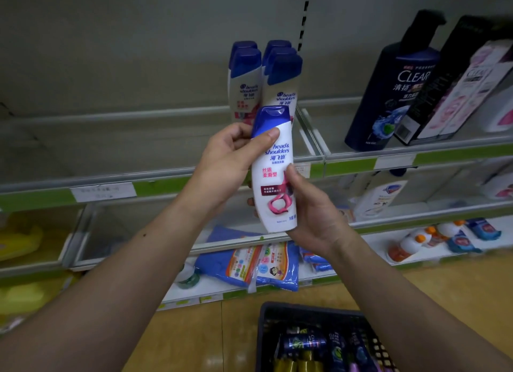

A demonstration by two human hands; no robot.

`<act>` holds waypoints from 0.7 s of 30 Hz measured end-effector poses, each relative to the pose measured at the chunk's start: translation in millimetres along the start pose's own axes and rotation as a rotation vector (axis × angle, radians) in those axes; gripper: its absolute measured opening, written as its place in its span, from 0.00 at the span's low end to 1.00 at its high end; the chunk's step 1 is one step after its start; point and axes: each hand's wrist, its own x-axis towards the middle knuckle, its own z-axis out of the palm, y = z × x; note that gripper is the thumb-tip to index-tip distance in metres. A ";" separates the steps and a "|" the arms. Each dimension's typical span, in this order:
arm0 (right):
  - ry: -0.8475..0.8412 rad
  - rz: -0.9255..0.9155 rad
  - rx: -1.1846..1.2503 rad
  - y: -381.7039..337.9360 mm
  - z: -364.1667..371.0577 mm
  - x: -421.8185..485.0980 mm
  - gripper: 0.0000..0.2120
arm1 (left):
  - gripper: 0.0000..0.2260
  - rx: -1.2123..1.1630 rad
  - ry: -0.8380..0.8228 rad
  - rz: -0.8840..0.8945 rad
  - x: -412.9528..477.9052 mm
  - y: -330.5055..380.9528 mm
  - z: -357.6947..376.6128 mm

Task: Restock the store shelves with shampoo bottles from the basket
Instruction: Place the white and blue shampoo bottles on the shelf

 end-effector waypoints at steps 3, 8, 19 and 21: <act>0.118 -0.088 -0.068 0.0 9.1 8.4 0.27 | 0.09 -0.027 0.012 -0.049 4.8 -0.2 -5.8; 0.163 -0.209 -0.163 -5.6 29.7 24.0 0.18 | 0.19 0.024 -0.050 -0.131 8.5 -5.1 -20.3; 0.455 -0.435 -0.689 -22.8 34.7 80.5 0.16 | 0.08 0.184 0.107 0.123 70.1 6.4 -44.9; 0.535 -0.467 -0.824 -19.4 25.6 84.3 0.16 | 0.07 0.195 0.108 0.159 78.2 1.5 -41.4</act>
